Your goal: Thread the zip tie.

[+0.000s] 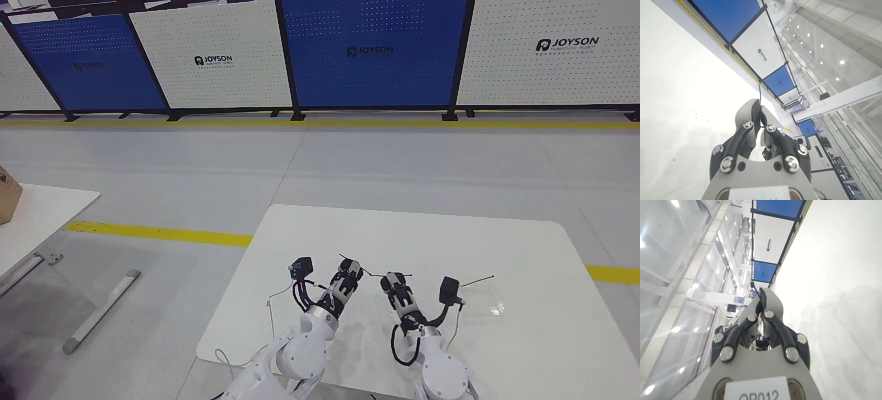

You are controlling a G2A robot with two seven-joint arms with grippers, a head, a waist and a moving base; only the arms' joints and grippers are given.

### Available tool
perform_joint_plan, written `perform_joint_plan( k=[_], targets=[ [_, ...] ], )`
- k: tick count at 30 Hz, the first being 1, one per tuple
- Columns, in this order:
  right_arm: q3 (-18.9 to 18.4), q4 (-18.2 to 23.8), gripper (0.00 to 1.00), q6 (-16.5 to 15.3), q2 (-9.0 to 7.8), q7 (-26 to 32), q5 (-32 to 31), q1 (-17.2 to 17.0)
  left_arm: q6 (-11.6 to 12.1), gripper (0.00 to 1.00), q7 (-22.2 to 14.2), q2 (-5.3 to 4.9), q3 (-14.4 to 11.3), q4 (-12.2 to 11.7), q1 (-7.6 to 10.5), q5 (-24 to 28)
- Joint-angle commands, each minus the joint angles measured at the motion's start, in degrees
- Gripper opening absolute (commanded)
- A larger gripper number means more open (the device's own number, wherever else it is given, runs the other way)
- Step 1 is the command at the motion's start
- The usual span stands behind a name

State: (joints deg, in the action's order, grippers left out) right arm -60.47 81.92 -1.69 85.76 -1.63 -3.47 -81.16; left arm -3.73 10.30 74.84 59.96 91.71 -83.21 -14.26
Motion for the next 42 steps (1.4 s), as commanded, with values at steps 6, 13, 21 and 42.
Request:
perform_joint_plan(
  k=[6, 13, 21, 42],
  targets=[
    [-0.01, -0.24, 0.0, -0.2, 0.04, -0.12, 0.2, 0.11, 0.0, 0.0, 0.0, 0.0, 0.0, 0.0, 0.0, 0.0],
    [-0.04, -0.24, 0.0, -0.22, -0.08, 0.63, -0.97, -0.03, 0.0, 0.0, 0.0, 0.0, 0.0, 0.0, 0.0, 0.0],
    [0.21, -0.32, 0.0, -0.36, -0.1, 1.19, -1.87, 0.18, 0.0, 0.0, 0.0, 0.0, 0.0, 0.0, 0.0, 0.0],
    [-0.75, 0.25, 0.0, -1.36, -0.11, 1.18, -0.49, -0.35, 0.0, 0.0, 0.0, 0.0, 0.0, 0.0, 0.0, 0.0]
  ],
)
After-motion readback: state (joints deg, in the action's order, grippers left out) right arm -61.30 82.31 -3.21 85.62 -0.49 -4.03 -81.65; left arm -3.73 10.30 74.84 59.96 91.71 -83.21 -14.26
